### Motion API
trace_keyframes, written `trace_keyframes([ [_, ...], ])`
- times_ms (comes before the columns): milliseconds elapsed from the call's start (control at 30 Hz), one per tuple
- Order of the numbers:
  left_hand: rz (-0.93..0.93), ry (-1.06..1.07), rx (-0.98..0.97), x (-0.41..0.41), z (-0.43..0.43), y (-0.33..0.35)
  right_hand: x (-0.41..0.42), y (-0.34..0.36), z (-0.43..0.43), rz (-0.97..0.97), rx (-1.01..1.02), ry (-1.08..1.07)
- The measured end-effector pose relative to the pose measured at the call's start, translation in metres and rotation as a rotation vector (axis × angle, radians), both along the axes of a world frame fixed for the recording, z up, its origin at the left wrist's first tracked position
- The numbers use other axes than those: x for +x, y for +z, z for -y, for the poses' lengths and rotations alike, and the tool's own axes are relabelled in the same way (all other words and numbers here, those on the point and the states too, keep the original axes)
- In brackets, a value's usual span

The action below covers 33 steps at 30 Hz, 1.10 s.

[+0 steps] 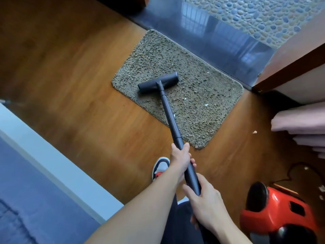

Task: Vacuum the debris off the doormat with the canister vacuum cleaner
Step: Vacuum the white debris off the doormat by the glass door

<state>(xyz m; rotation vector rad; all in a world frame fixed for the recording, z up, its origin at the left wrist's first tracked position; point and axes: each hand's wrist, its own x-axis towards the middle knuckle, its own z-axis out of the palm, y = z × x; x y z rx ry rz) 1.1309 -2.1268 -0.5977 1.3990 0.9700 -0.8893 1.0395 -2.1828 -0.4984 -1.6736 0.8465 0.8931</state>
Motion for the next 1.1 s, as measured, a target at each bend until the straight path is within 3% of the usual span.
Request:
trace_keyframes([
  [300, -0.010, -0.039, -0.033, 0.051, 0.007, 0.004, 0.047, 0.002, 0.010, 0.035, -0.076, 0.028],
  [800, -0.124, -0.181, -0.032, -0.144, 0.074, 0.019, -0.139, 0.022, 0.062, -0.155, -0.189, -0.053],
  [1100, -0.065, -0.202, 0.026, -0.109, 0.070, 0.004, -0.113, 0.006, 0.059, -0.085, -0.092, -0.065],
])
